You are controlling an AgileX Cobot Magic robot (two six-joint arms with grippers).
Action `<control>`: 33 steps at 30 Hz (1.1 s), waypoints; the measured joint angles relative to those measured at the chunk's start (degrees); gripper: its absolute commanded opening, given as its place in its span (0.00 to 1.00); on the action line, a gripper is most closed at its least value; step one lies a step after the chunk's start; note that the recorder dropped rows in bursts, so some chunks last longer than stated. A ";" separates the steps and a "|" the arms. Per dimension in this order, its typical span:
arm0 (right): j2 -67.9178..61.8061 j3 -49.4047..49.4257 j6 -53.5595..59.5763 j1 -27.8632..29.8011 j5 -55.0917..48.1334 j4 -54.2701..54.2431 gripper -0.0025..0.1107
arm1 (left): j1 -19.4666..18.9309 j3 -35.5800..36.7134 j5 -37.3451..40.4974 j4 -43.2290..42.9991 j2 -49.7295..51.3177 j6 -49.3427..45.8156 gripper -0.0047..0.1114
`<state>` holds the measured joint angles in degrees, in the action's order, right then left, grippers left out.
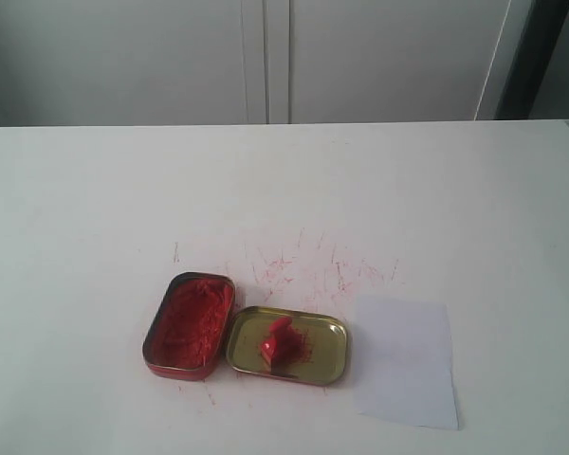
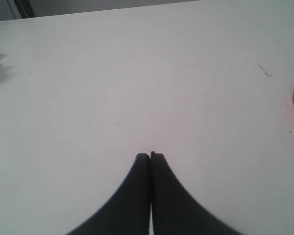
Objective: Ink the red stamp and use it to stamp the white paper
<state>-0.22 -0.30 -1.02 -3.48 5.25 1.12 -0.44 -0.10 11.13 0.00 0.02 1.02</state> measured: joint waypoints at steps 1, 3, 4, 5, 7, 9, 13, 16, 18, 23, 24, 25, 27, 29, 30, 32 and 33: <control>0.00 0.00 0.00 0.00 1.50 0.00 0.02 | 0.00 0.00 0.00 0.00 0.00 0.00 0.04; 0.00 0.00 0.00 0.00 3.77 0.00 0.02 | 0.00 0.00 0.00 0.00 0.00 0.00 0.04; 0.00 0.00 0.00 0.00 4.32 0.00 0.02 | 0.00 0.00 0.00 0.00 0.00 0.00 0.04; 0.00 0.00 0.00 0.00 4.74 0.00 0.02 | 0.00 0.00 0.00 0.00 0.00 0.00 0.04; 0.00 0.00 0.00 0.00 5.13 0.00 0.02 | 0.00 0.00 0.00 0.00 0.00 0.00 0.04; 0.00 0.00 0.00 0.00 5.42 0.00 0.02 | 0.00 0.00 0.00 0.00 0.00 0.00 0.04; 0.00 0.00 0.00 0.00 5.98 0.00 0.02 | 0.00 0.00 0.00 0.00 0.00 0.00 0.04; 0.00 0.00 0.00 0.00 5.98 0.00 0.02 | 0.00 0.00 0.00 0.00 0.00 0.00 0.04; 0.00 0.00 0.00 0.00 5.98 0.00 0.02 | 0.00 0.00 0.00 0.00 0.00 0.00 0.04; 0.00 0.00 0.00 0.00 5.98 0.00 0.02 | 0.00 0.00 0.00 0.00 0.00 0.00 0.04; 0.00 0.00 0.00 0.00 5.98 0.00 0.02 | 0.00 0.00 0.00 0.00 0.00 0.00 0.04; 0.00 0.00 0.00 0.00 5.98 0.00 0.02 | 0.00 0.00 0.00 0.00 0.00 0.00 0.04; 0.00 0.00 0.00 0.00 5.98 0.00 0.02 | 0.00 0.00 0.00 0.00 0.00 0.00 0.04; 0.00 0.00 0.00 0.00 5.84 0.00 0.02 | 0.00 0.00 0.00 0.00 0.00 0.00 0.04; 0.00 0.00 0.00 0.00 4.61 0.00 0.02 | 0.00 0.00 0.00 0.00 0.00 0.00 0.04; 0.00 -0.71 0.00 0.00 1.60 0.00 0.02 | 0.00 0.00 0.00 0.00 0.00 0.00 0.04; 0.00 -1.43 0.00 0.00 -0.05 0.00 0.02 | 0.00 0.00 0.00 0.00 0.00 0.00 0.04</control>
<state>-0.22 -1.73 -1.02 -3.48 5.19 1.12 -0.44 -0.10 11.13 0.00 0.02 1.02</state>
